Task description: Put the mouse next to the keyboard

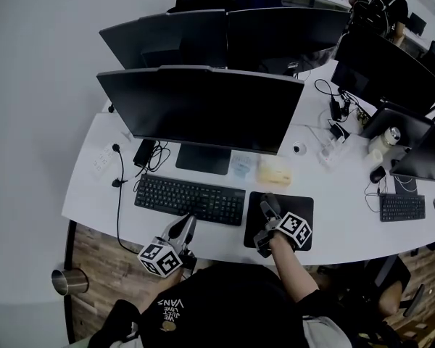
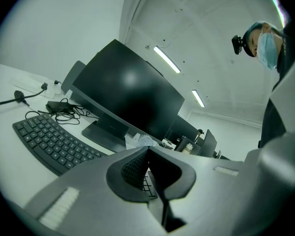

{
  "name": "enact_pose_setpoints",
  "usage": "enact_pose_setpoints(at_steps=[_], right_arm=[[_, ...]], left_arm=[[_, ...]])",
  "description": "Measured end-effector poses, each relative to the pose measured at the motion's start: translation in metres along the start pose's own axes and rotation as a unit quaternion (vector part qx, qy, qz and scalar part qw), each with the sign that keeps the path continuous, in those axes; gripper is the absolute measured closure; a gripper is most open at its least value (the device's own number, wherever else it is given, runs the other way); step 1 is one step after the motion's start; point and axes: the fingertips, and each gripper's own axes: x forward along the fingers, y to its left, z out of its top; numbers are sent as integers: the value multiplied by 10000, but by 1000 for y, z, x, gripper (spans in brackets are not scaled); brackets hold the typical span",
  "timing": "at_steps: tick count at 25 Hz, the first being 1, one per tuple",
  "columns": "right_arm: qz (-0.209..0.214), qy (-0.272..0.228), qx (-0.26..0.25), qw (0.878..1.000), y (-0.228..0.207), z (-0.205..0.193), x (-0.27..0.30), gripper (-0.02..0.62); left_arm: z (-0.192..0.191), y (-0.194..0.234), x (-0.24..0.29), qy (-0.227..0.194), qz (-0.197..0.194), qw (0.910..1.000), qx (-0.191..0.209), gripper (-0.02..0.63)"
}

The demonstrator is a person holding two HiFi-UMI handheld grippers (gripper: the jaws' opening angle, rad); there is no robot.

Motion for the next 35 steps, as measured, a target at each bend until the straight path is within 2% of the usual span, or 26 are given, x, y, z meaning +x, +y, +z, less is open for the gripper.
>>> enact_pose_setpoints(at_steps=[6,11,14,19,27,35], right_arm=[[-314,325,-120,9989,-2,-3,8,422],[-542,495,-575,9956,-3,-7,6,417],[-640,525,-776,9935,0,-7,3,365],[-692,606,-799,9926,3,-7,-3,294],[-485,839,-215,9951,6,-12,-11,215],[-867,906,-881,9882,1,-15,-22,190]], left_arm=[[-3,0,0,57,-25,10000,-41,604],[-2,-1,1,87,-79,9999,-41,604],[-2,-1,1,90,-97,9999,-32,604],[-2,0,-1,87,-105,9999,-64,604],[0,5,-5,71,-114,9999,-104,604],[-1,8,-8,69,-132,9997,-175,604]])
